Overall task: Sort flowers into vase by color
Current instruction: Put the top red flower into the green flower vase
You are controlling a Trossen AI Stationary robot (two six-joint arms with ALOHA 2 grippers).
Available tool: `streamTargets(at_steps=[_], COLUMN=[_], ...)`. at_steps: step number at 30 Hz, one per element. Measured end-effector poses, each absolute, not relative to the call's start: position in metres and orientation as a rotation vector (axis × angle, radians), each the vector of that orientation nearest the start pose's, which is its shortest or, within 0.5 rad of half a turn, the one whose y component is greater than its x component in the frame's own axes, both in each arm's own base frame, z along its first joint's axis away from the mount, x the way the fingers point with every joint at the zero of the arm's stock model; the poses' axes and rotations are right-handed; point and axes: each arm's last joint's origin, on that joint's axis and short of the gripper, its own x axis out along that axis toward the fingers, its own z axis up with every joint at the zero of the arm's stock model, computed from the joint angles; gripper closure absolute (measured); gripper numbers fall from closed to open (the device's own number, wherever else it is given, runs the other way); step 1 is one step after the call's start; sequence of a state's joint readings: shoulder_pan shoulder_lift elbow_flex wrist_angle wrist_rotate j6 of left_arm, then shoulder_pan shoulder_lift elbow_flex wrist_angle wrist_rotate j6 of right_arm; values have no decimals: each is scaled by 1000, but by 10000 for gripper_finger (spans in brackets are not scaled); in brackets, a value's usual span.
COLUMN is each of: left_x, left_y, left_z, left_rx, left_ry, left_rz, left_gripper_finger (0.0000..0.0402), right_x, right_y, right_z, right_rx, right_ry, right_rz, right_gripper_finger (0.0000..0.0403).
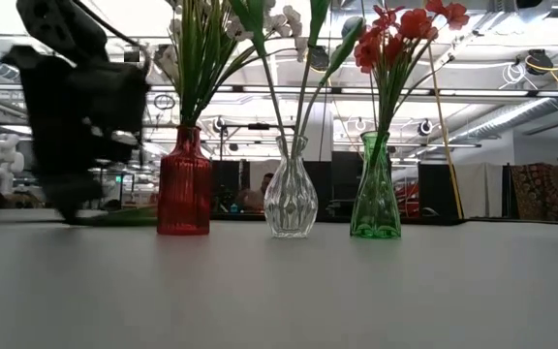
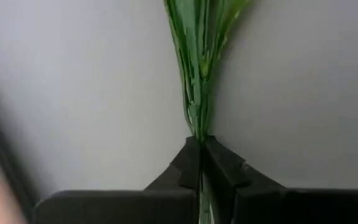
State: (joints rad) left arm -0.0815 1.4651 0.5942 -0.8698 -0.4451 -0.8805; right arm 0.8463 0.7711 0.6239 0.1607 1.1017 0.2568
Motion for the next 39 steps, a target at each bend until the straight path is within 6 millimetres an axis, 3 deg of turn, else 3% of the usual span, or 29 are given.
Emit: streamTargets(at_steps=[2,8,18,27,35,39], left_x=[172,164,134,112,120,139], left_y=[-3,-15,-31,-19,-21,-34], left_z=[132,172,275,357,428,461], left_rx=[-202,-221,-317,-272,-135,-62], left_ry=[1436,1295,918,518,233,105], left_rz=[1025,1086,1053,979,850,593], left_gripper_finger=[389,399,400,401,401,401], right_x=[128,129,135,146,165,181], right_y=[105,107,114,126,144,156], right_z=[312,314,317,326,344,352], right_rx=[260,261,246,200,120,57], right_ry=[-42,-56,-92,-92,-84,-72], right_rz=[-253,-251,-249,-248,-256,-275], right_gripper_finger=[133,133,133,133,133,133])
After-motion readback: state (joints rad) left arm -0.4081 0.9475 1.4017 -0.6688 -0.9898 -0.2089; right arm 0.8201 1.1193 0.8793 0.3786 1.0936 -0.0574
